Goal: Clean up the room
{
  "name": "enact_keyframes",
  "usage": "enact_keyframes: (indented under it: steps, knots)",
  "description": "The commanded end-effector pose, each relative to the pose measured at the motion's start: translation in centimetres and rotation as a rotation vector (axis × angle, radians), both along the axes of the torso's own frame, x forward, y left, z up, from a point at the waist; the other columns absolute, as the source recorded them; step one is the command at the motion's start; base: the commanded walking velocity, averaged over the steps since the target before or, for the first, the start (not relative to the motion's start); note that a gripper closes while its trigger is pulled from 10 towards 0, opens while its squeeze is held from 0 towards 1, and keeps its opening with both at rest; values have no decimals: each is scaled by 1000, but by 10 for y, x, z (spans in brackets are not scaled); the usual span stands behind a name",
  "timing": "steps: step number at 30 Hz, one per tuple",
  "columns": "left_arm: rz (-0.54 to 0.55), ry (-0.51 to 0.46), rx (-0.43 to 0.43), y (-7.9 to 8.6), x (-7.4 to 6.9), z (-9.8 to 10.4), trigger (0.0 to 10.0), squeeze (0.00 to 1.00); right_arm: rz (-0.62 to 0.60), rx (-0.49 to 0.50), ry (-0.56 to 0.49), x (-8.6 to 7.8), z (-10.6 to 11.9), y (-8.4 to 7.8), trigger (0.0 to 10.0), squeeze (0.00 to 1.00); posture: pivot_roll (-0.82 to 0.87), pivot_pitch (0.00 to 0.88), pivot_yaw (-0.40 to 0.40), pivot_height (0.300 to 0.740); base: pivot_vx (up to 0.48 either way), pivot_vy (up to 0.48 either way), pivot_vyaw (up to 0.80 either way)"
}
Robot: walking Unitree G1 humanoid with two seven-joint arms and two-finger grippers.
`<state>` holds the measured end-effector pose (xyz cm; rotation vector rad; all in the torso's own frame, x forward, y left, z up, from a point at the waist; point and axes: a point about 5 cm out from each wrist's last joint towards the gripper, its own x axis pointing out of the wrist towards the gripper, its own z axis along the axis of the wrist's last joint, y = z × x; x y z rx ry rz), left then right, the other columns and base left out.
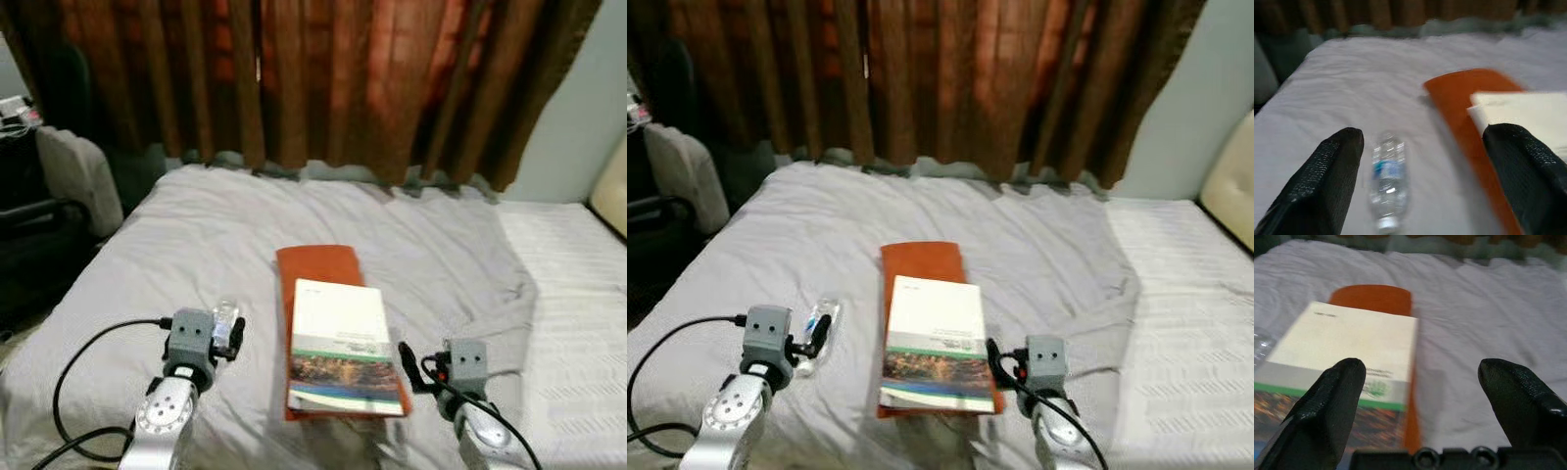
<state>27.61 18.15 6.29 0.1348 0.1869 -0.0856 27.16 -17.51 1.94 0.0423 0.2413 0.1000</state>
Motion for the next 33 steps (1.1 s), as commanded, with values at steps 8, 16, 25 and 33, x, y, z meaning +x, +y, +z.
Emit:
enact_keyframes:
  steps: [8,16,25,33]
  knots:
    - [-14,19,-42,-4,2,0,10000,0,-3,2,-12,2,3,0,10000,0,78,0,-65,740,0,300,0]
    - [6,-9,-17,-2,5,3,10000,0,-7,4,-13,1,3,0,10000,0,68,0,-62,740,0,60,0]
    - [-4,-1,-13,-4,6,2,10000,0,-21,14,-9,-1,2,-2,10000,0,60,0,-61,740,442,0,0]
    - [15,2,-33,-3,5,1,10000,0,-19,11,-10,-2,2,-2,10000,0,59,0,-60,740,448,0,-593]
